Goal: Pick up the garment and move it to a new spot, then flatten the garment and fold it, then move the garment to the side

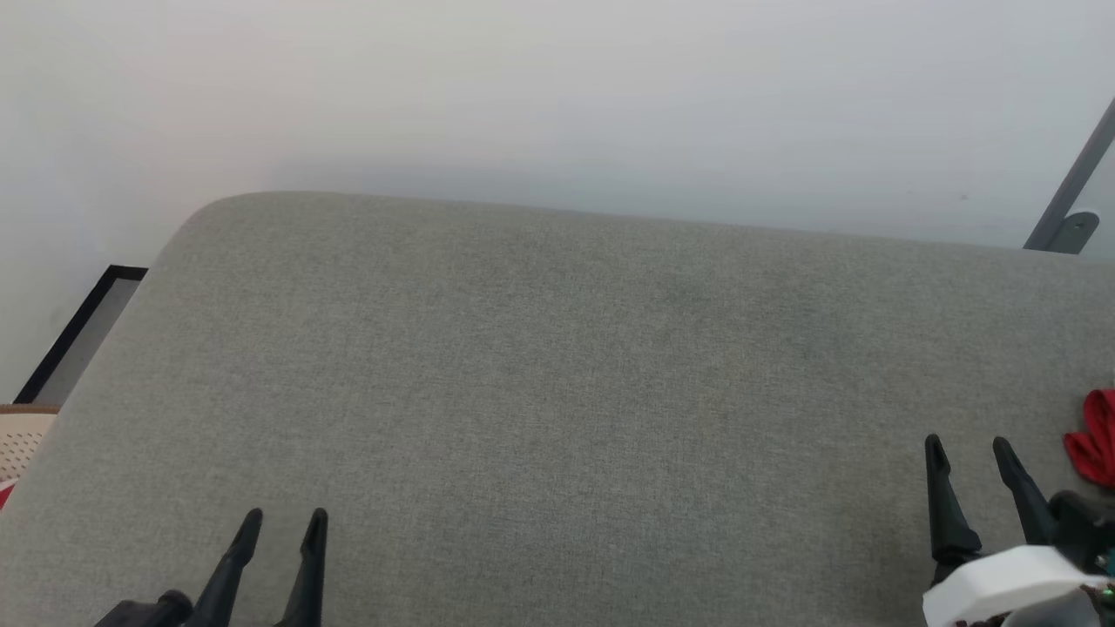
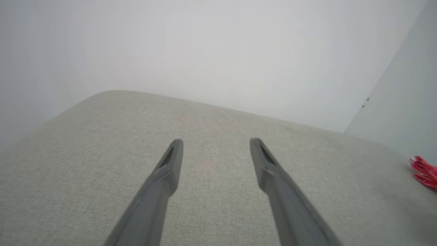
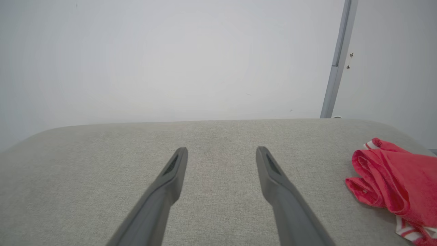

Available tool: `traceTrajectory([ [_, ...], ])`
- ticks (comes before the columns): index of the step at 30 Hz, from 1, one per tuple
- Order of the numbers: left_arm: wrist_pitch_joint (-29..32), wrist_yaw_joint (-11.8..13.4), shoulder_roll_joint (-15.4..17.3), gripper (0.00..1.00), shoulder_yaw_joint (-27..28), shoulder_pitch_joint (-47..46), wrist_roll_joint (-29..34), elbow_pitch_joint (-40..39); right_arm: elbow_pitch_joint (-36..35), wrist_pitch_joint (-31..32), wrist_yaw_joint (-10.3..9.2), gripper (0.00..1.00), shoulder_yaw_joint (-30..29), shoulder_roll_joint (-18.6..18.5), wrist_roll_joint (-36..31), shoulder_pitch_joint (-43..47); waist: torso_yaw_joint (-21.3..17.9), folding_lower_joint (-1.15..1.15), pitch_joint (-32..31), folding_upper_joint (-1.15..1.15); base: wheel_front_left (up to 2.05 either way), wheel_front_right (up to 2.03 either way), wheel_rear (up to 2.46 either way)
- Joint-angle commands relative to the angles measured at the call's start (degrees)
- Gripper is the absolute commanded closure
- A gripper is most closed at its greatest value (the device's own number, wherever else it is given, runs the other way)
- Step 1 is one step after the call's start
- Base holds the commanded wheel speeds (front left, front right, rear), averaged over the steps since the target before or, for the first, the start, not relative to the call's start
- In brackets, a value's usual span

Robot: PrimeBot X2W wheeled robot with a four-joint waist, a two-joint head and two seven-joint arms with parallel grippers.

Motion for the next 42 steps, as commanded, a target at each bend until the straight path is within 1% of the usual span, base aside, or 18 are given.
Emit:
traceTrajectory([
  [1,-0.3,0.1,-0.2,0.00,0.7,1.1,0.3,-0.7,-1.4,0.5,-0.02,0.00,-0.1,0.5,-0.4,1.2,-0.1,0.00,-0.1,0.00,0.00,0.00,0.00],
  [8,-0.3,0.1,-0.6,0.00,2.1,3.2,1.3,-3.2,-7.1,1.7,-0.02,0.00,-1.3,1.9,-1.0,5.2,-0.4,0.00,-0.4,0.00,0.00,0.00,0.00],
  [12,-0.3,0.1,-1.1,0.00,2.8,3.7,1.8,-3.8,-8.7,2.6,-0.02,0.00,-1.4,2.5,-1.2,6.2,-0.9,0.00,-0.2,0.00,0.00,0.00,0.00],
  [20,-0.3,0.1,-1.4,0.00,2.9,3.5,2.1,-4.3,-9.9,3.3,-0.02,0.00,-1.6,3.0,-1.2,6.2,-1.4,0.00,-0.2,0.00,0.00,0.00,0.00],
  [33,-0.3,0.1,-1.0,0.00,2.4,3.1,1.4,-4.3,-10.3,3.4,-0.02,0.00,-1.6,3.3,-0.8,6.0,-1.1,0.00,0.1,0.00,0.00,0.00,0.00],
  [34,0.0,0.0,-1.4,1.00,2.2,3.3,1.5,-3.9,-9.9,3.3,0.00,1.00,-1.6,3.2,-1.0,5.9,-1.1,0.00,0.1,0.00,0.00,0.00,0.00],
  [38,0.2,0.0,-2.4,1.00,1.8,3.4,1.3,-2.2,-8.2,3.4,0.00,1.00,-1.6,3.7,-0.9,6.5,-1.2,0.00,0.1,0.00,0.00,0.00,0.00],
  [42,1.1,0.1,-2.9,1.00,2.2,2.4,-2.2,-1.6,-7.3,4.5,0.00,1.00,-1.9,3.8,3.1,5.5,-1.4,0.00,0.2,0.00,0.00,0.00,0.00],
])
